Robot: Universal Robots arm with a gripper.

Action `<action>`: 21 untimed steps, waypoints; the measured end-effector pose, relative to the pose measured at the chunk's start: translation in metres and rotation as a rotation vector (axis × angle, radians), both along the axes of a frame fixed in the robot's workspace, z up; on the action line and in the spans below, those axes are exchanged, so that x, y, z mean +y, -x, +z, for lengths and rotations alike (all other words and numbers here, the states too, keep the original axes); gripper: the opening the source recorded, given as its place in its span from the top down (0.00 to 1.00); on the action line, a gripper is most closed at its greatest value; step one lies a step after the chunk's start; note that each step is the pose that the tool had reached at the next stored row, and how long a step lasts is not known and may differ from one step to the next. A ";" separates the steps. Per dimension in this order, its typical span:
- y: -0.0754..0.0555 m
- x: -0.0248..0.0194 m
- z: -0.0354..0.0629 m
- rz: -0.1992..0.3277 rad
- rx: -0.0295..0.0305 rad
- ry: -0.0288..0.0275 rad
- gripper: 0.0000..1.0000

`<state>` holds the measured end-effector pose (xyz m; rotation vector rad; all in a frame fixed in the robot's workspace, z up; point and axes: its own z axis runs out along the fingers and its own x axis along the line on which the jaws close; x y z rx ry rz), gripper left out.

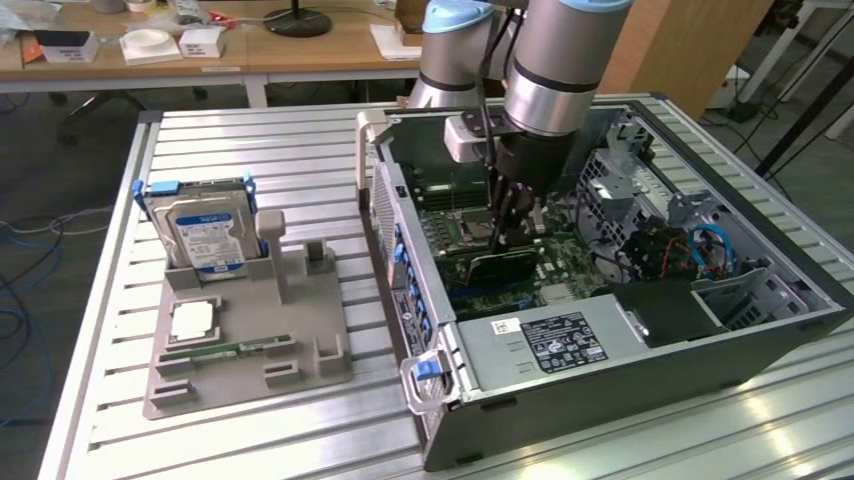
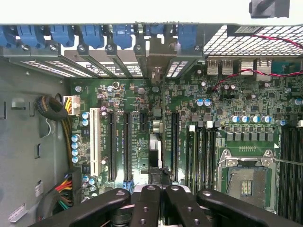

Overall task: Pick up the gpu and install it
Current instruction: 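Press down on the gpu until it lock into place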

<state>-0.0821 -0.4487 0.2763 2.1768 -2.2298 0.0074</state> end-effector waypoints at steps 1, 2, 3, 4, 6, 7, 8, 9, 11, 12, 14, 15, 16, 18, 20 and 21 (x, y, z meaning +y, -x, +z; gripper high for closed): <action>0.000 0.0000 0.0000 0.000 -0.0001 0.0001 0.89; 0.000 0.0000 0.0000 0.000 -0.0001 0.0000 0.89; 0.000 0.0000 0.0000 0.000 0.0000 0.0000 0.89; 0.000 0.0000 0.0000 0.000 0.0000 0.0000 0.89; 0.000 0.0000 0.0000 0.000 0.0000 0.0000 0.89; 0.000 0.0000 -0.0003 0.000 0.0000 0.0000 0.89; 0.000 0.0000 -0.0017 0.000 0.0001 0.0002 0.89; 0.000 0.0000 -0.0035 0.000 0.0000 0.0001 0.89; 0.000 0.0000 -0.0072 0.000 0.0000 0.0001 0.89; 0.000 0.0000 -0.0089 0.000 0.0000 0.0000 0.89; 0.000 -0.0001 -0.0107 0.000 0.0003 0.0009 0.89; 0.000 -0.0001 -0.0111 0.000 0.0004 0.0010 0.89; 0.000 -0.0001 -0.0112 0.000 0.0004 0.0009 0.89; 0.000 0.0000 -0.0114 0.000 0.0000 0.0000 0.89; 0.000 0.0001 -0.0090 0.000 -0.0007 -0.0016 0.89; 0.000 0.0001 -0.0080 0.000 -0.0004 -0.0008 0.89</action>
